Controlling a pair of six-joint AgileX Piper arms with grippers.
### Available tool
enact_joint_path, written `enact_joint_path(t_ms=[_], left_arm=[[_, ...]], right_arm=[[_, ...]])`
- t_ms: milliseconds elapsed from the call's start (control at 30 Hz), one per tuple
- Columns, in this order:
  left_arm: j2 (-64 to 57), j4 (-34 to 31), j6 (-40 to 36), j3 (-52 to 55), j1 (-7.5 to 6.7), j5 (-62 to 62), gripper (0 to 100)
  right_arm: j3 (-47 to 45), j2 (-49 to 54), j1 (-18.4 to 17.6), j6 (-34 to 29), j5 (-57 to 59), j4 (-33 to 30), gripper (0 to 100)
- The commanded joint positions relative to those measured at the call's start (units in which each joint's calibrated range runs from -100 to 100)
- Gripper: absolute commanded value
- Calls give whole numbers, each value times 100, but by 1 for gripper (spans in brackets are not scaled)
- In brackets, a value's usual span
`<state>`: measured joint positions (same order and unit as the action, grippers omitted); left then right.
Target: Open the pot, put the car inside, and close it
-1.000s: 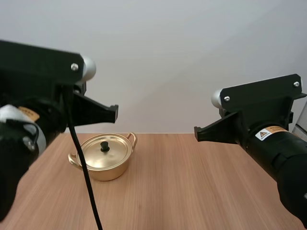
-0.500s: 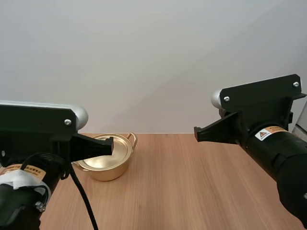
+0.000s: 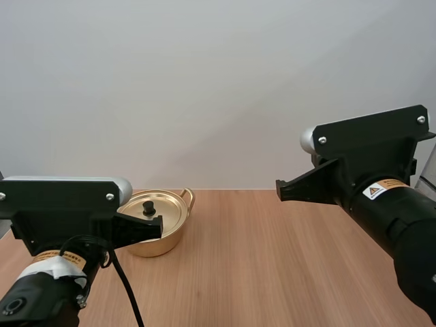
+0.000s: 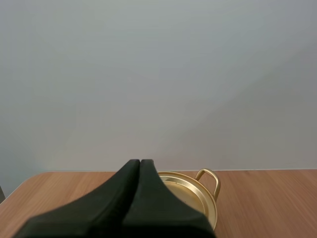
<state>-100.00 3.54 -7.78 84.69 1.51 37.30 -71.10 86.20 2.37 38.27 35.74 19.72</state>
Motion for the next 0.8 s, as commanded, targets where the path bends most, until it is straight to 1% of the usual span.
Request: enact_joint_path(t_ms=[0,133,367,600,767], left_arm=[[0,8,-5,223,1,-73,0],[0,20,4,506,1,-469,0],[0,48,100,513,1,-483,0],[0,45,100,917,1,-601,0],[0,45,47,958,1,-554,0]], right_arm=[[-3,-10,1,-1,-11,3,0],[-3,-10,1,-1,-11,3,0],[-3,-10,1,-1,-11,3,0],[-3,-10,1,-1,-11,3,0],[-3,-10,1,-1,-11,3,0]])
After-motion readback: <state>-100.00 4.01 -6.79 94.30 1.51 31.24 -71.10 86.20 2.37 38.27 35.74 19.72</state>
